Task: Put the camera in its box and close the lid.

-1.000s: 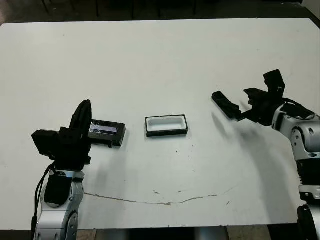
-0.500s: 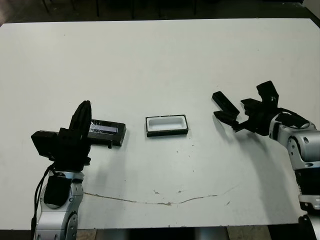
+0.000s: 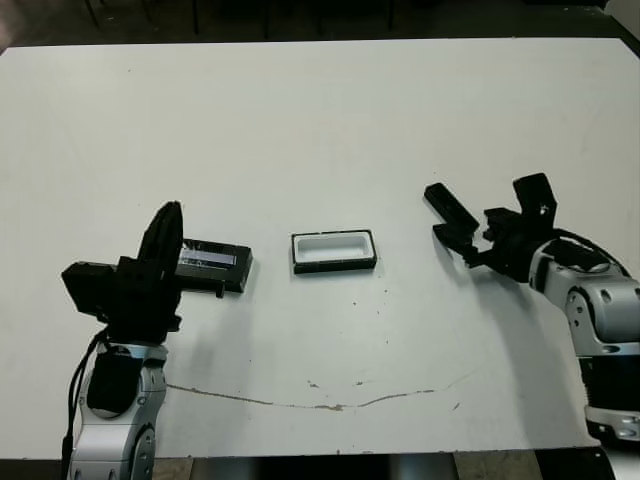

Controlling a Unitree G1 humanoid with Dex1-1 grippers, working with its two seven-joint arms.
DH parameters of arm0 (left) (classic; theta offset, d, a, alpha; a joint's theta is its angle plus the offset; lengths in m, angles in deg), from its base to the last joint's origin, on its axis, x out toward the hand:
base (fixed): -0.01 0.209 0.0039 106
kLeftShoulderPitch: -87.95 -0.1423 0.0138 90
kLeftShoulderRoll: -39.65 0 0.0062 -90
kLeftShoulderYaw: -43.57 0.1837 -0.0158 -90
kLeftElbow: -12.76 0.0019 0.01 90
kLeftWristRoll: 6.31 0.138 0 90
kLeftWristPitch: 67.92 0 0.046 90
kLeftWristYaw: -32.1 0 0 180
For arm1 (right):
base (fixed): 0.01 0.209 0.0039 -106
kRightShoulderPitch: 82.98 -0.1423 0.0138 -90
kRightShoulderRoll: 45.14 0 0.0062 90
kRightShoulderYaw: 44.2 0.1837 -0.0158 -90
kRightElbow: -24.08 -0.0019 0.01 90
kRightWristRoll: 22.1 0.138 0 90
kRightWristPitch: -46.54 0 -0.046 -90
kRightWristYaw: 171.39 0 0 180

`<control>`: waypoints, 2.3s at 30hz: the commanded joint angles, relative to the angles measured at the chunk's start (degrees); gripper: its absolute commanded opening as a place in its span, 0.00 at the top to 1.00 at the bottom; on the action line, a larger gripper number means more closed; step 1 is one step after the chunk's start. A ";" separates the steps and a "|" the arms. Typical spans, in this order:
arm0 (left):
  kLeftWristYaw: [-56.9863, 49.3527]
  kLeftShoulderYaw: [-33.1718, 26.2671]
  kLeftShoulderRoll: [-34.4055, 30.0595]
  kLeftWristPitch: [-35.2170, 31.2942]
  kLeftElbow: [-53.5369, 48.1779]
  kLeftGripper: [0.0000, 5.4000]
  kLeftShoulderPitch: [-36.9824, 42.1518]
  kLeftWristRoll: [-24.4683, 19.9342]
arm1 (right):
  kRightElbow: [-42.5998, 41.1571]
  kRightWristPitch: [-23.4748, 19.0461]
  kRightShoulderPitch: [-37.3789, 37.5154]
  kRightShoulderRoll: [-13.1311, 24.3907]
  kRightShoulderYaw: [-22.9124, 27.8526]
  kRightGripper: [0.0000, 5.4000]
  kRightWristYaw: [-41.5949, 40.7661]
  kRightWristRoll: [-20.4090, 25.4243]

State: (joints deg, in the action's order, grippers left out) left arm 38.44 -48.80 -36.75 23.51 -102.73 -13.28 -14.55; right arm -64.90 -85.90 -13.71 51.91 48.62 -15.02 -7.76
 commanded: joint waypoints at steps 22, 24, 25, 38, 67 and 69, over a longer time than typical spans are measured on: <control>-1.33 -0.05 0.41 -0.18 -0.12 1.00 -2.18 0.56 | 16.09 8.03 -8.74 5.13 -5.86 0.86 -13.00 -3.95; -1.26 -0.04 0.36 -0.26 -0.09 1.00 -2.15 0.29 | 16.21 7.88 -9.14 5.50 -5.98 0.86 -13.48 -4.36; -1.24 -0.03 0.34 -0.42 -0.15 1.00 -2.16 0.14 | 15.82 7.97 -9.17 5.74 -5.98 0.86 -13.62 -4.61; -1.44 0.20 -0.03 -0.91 -0.59 1.00 -2.36 0.89 | 15.21 15.78 -18.13 10.59 -4.73 0.87 -29.39 -1.56; -1.68 1.33 0.68 1.26 0.06 1.00 -3.54 0.86 | 10.14 14.75 -35.07 6.27 -29.47 0.87 -52.50 -11.35; -1.70 1.37 0.79 1.48 0.24 1.00 -3.48 0.85 | 9.31 14.31 -34.37 6.32 -29.97 0.87 -52.67 -11.49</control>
State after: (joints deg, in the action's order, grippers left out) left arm 37.01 -47.45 -36.12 25.08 -103.46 -15.68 -14.09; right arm -54.89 -70.75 -49.37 58.12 19.59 -67.19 -18.75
